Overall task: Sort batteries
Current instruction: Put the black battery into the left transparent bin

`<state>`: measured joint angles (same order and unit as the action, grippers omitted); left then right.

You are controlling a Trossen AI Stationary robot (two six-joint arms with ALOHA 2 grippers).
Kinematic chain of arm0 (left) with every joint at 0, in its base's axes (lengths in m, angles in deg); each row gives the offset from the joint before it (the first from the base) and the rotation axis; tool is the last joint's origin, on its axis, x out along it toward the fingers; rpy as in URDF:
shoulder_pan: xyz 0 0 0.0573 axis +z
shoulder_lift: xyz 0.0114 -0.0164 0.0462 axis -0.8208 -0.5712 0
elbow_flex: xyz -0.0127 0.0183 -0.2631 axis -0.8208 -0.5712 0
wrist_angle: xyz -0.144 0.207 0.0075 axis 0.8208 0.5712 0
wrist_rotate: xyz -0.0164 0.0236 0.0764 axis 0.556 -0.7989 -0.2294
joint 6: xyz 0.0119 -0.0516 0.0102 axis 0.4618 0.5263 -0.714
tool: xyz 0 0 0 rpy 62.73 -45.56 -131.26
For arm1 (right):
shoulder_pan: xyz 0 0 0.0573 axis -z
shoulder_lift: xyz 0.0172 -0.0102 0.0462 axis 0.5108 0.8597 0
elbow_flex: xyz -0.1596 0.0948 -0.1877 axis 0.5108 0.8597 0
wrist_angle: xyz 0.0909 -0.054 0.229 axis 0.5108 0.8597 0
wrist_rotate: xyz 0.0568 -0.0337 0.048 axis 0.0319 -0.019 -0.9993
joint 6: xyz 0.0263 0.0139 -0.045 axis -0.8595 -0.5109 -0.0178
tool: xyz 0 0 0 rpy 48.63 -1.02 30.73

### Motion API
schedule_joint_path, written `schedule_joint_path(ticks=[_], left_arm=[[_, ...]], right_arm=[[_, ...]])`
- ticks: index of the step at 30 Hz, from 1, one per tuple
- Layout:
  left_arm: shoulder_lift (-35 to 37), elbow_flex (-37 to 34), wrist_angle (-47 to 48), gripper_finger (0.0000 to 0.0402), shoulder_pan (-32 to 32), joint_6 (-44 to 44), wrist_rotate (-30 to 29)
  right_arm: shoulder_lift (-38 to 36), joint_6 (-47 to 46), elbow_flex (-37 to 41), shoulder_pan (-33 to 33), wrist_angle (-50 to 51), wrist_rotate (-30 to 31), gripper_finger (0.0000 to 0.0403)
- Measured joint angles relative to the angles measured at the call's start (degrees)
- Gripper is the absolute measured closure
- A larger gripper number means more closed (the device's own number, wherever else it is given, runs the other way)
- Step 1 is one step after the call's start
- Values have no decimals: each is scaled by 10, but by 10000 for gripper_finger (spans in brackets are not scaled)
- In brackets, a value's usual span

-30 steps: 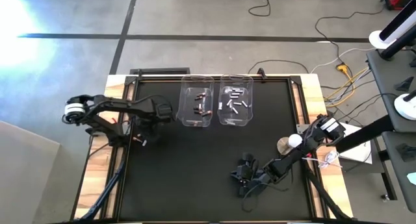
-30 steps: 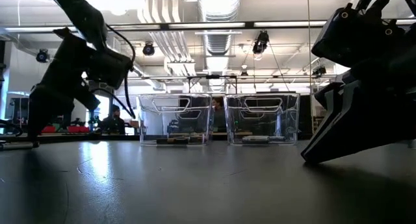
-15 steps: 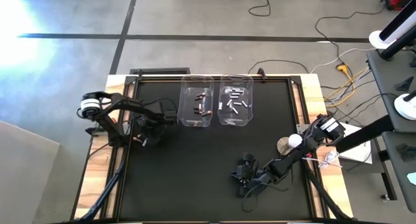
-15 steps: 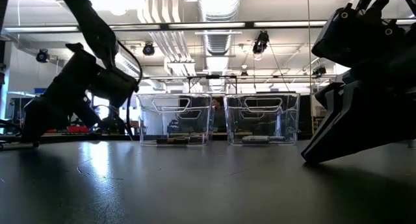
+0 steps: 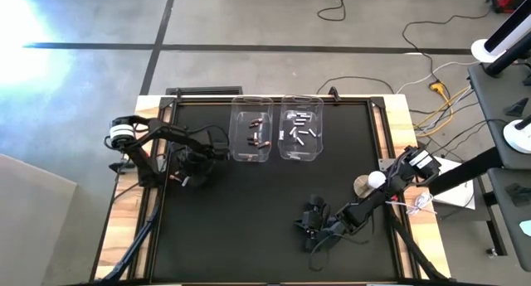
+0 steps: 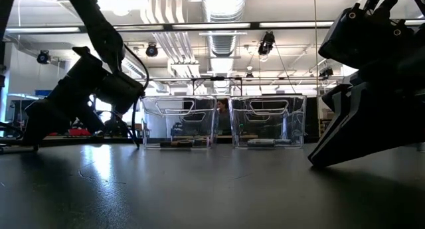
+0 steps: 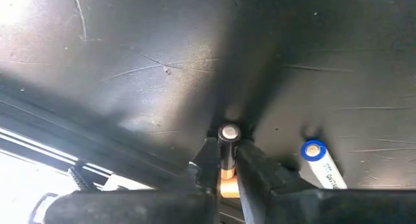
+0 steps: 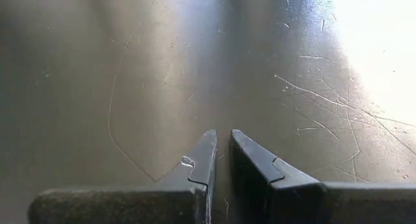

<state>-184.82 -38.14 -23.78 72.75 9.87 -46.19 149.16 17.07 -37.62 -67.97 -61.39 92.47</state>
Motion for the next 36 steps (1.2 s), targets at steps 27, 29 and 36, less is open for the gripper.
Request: schedule_joint_path(ticks=[27, 29, 36], left_arm=[[269, 20, -19, 393, -8, 9, 10], [307, 21, -61, 393, -12, 11, 11], [385, 21, -314, 393, -17, -1, 6]], right_arm=[[-1, 4, -1, 0, 23, -9, 364], [-1, 4, -1, 0, 23, -9, 364], [-1, 4, -1, 0, 23, -9, 364]])
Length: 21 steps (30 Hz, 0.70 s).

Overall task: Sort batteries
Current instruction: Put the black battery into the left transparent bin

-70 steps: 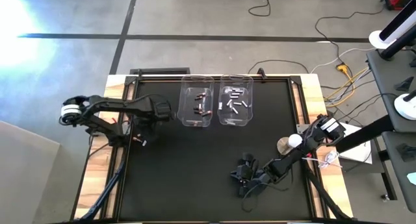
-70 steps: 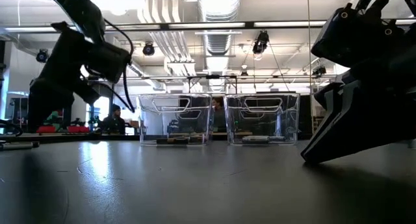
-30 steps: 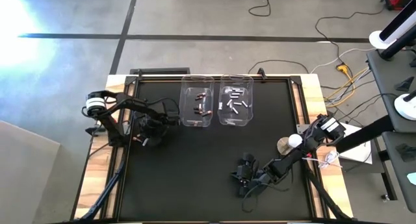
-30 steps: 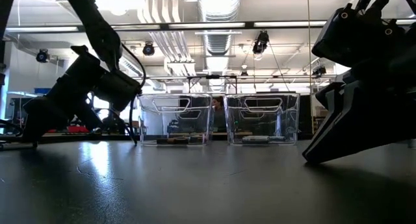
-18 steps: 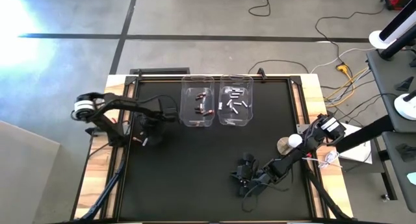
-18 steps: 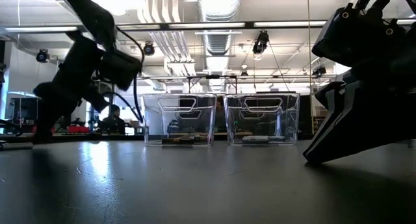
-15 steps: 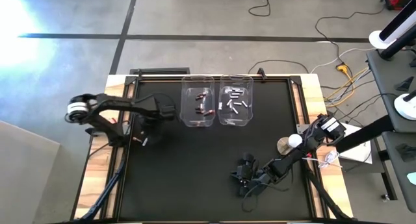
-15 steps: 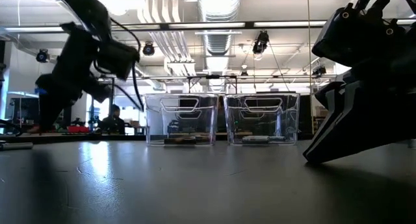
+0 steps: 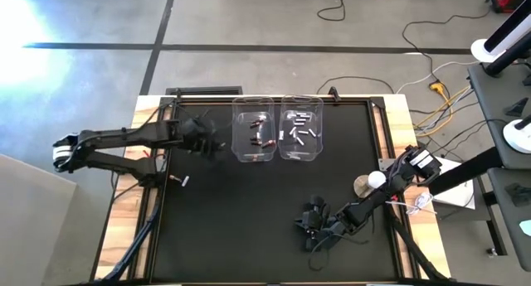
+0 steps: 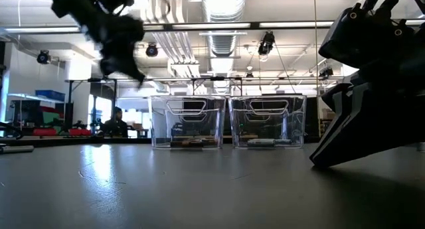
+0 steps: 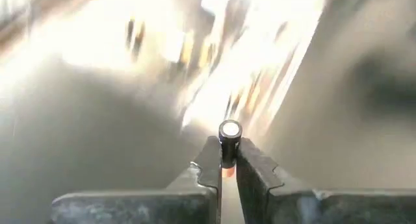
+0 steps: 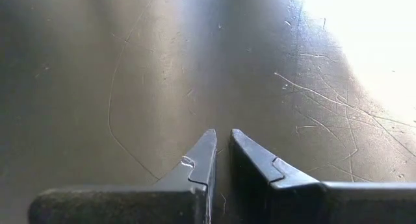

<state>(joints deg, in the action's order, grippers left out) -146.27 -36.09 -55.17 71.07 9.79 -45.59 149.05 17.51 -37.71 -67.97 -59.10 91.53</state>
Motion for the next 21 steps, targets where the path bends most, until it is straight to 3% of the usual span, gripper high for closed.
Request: schedule_joint_path(ticks=[5, 11, 16, 21], left_arm=[[-15, 1, -219, 392, 0, -33, -10], [-104, 10, -342, 392, 9, -35, -10], [-217, 77, -350, 392, 23, -27, -4], [-314, 211, -209, 392, 42, -62, 7]], right_arm=[[0, 0, 0, 0, -1, 0, 364], [0, 2, 0, 0, -2, 0, 364], [0, 5, 0, 0, -2, 0, 364], [0, 1, 0, 0, -2, -1, 364]])
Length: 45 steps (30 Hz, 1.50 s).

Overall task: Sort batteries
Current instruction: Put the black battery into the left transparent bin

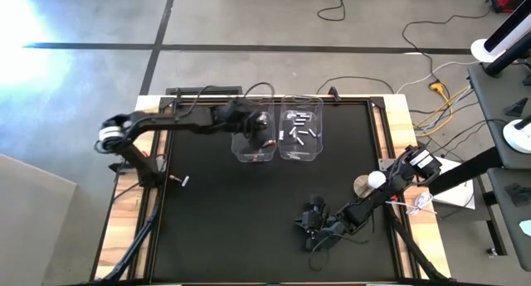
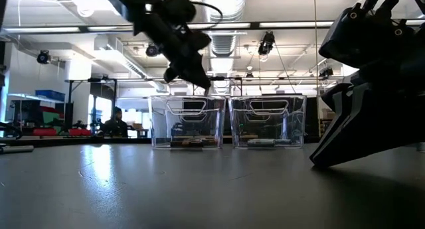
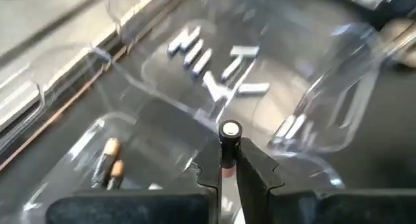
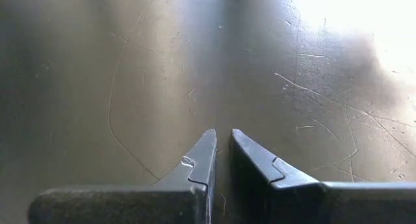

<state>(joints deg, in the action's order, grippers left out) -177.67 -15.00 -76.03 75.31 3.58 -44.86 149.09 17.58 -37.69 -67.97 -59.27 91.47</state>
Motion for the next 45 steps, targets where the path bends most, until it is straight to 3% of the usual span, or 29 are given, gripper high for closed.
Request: schedule_joint_path(ticks=[5, 13, 35, 45], left_arm=[[-77, 101, 143, 392, 11, -26, -3], [-161, 134, 198, 392, 16, -26, -3], [-182, 128, 284, 392, 16, -93, 6], [-183, 152, 272, 392, 18, -78, -18]], right_arm=[[1, -6, 0, -8, 0, 2, 364], [1, -7, 1, -23, 3, 6, 364], [1, -6, 1, -24, 3, 12, 364], [1, -6, 0, -24, 3, 14, 364]])
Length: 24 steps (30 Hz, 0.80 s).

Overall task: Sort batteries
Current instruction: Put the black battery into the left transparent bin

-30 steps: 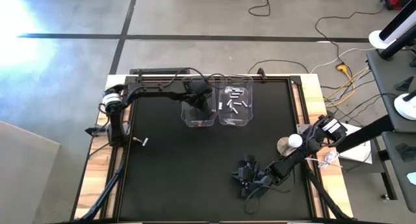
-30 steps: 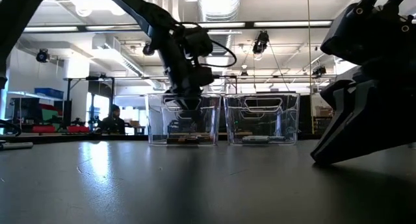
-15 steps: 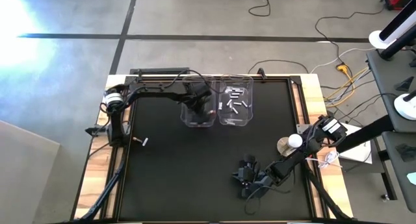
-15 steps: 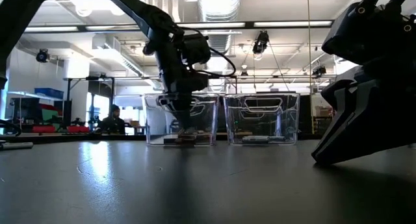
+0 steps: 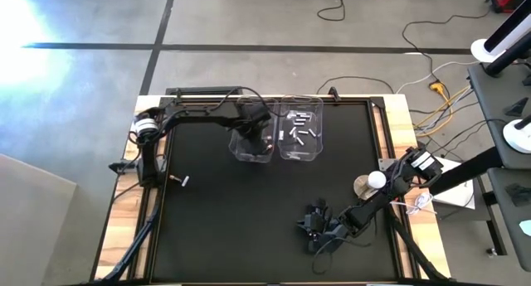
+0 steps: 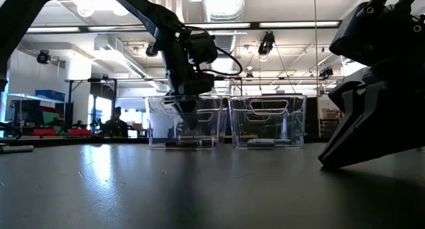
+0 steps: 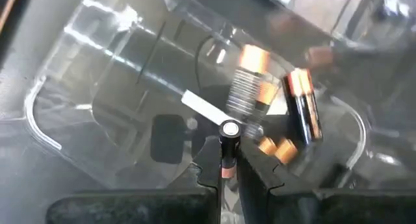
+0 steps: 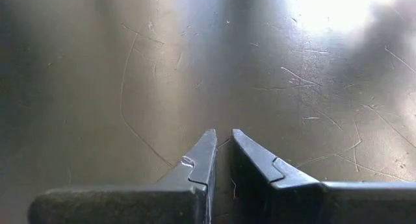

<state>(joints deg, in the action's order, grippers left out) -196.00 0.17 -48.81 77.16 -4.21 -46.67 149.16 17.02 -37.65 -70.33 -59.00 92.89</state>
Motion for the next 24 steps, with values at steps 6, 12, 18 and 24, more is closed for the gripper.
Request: schedule_joint_path(ticks=[6, 12, 18, 24], left_arm=[[-1, 17, -7, 392, 4, 18, -11], [-1, 24, -3, 392, 25, 68, 6], [-2, 33, 0, 392, 55, 110, 33], [-6, 33, -8, 392, 66, 128, 38]], right_arm=[[0, 0, 0, 0, 0, 0, 364], [0, 0, 0, 0, 0, 0, 364], [0, 1, 0, 0, 0, 1, 364], [0, 4, 0, 2, -1, 0, 364]])
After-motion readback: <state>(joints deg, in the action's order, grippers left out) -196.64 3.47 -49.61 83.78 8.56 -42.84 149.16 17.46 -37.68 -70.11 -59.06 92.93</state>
